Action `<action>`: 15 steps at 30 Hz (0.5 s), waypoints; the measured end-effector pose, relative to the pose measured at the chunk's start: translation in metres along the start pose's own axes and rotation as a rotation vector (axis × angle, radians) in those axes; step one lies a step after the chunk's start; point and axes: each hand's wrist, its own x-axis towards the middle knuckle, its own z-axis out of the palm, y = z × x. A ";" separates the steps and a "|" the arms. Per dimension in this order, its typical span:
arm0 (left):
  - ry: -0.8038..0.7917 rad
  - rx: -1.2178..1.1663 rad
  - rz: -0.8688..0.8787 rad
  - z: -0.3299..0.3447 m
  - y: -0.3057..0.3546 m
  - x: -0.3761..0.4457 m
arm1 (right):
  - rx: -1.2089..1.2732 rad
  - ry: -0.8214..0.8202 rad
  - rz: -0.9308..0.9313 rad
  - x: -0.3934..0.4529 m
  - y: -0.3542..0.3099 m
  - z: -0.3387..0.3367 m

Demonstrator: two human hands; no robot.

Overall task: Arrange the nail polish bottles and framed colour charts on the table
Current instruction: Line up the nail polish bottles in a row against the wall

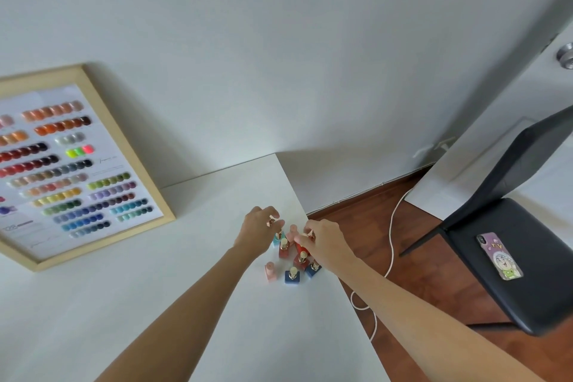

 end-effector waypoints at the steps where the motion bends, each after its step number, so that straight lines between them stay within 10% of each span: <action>1: -0.033 0.013 0.031 0.000 0.000 -0.002 | 0.000 -0.005 0.002 0.000 -0.001 0.001; 15: -0.126 0.320 0.124 0.007 -0.002 0.000 | -0.177 -0.097 -0.006 0.009 -0.002 -0.002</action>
